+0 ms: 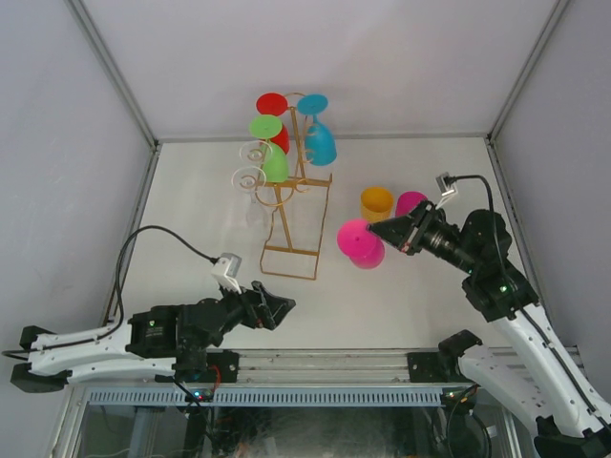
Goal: Take the wine glass off the wine glass rack
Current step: Place the wine glass at the center of the board.
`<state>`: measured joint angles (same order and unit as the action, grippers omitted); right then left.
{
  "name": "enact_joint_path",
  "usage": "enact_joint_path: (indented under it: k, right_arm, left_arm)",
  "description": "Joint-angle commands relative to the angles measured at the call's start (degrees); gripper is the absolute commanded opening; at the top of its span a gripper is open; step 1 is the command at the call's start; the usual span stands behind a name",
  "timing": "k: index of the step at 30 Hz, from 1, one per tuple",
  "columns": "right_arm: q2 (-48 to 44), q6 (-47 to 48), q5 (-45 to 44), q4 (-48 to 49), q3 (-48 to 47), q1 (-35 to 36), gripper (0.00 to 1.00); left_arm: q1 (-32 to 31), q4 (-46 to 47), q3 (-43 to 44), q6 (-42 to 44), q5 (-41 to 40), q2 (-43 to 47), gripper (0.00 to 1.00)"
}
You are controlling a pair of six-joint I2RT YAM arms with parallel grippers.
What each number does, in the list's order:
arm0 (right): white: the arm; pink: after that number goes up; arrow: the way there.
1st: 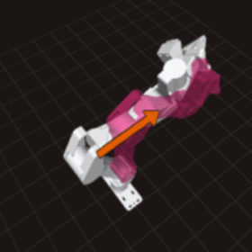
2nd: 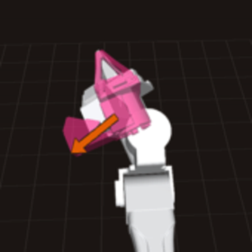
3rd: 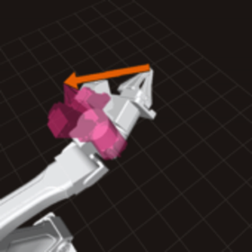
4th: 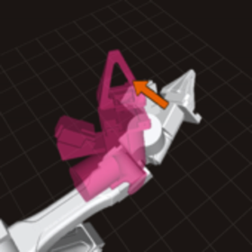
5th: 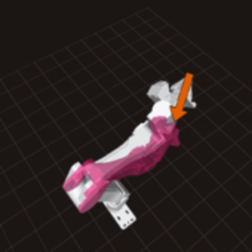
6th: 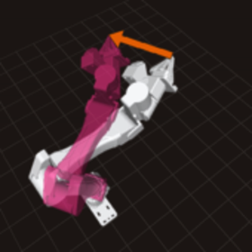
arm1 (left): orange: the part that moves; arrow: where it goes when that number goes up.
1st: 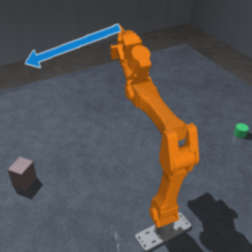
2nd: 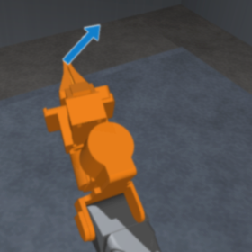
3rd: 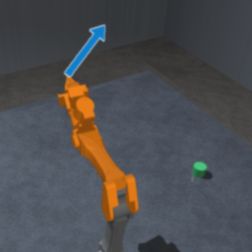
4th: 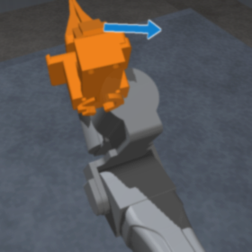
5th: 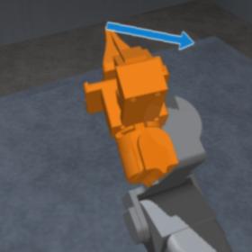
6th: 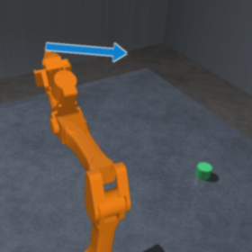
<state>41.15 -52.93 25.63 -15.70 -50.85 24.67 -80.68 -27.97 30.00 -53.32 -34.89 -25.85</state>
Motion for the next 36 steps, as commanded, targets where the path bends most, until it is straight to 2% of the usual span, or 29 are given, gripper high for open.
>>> enact_joint_path:
  k: [1,11,16,22,27,33,36]
  right_arm:
    - [-4.5,-1.7,2.7,4.8,5.0,2.5,0.0]
    - [-11.1,-2.0,0.6,10.1,17.7,8.2,0.0]
    - [-10.6,-1.7,-0.2,13.9,19.1,11.2,0.0]
    - [-8.4,-1.0,-0.7,18.0,19.1,14.4,0.0]
    - [-6.9,-0.3,-0.6,19.5,19.1,16.5,0.0]
    - [-6.2,0.3,0.9,20.4,19.1,17.6,0.0]
    - [-6.3,0.4,1.9,21.1,19.1,18.0,0.0]
  left_arm:
    - [1.0,5.0,-1.5,-4.4,-1.4,2.0,1.0]
    - [1.8,27.5,-9.0,-4.1,5.3,9.0,0.97]
    - [1.8,28.8,-6.7,-3.3,7.8,5.5,0.94]
    - [1.8,32.9,-2.6,-2.4,13.8,-3.4,0.93]
    - [2.1,35.5,-0.3,-2.9,16.3,-9.3,0.84]
    - [3.0,40.2,-0.2,-2.7,20.1,-11.1,0.79]
    - [3.2,40.5,-0.6,-3.4,21.1,-12.0,0.72]
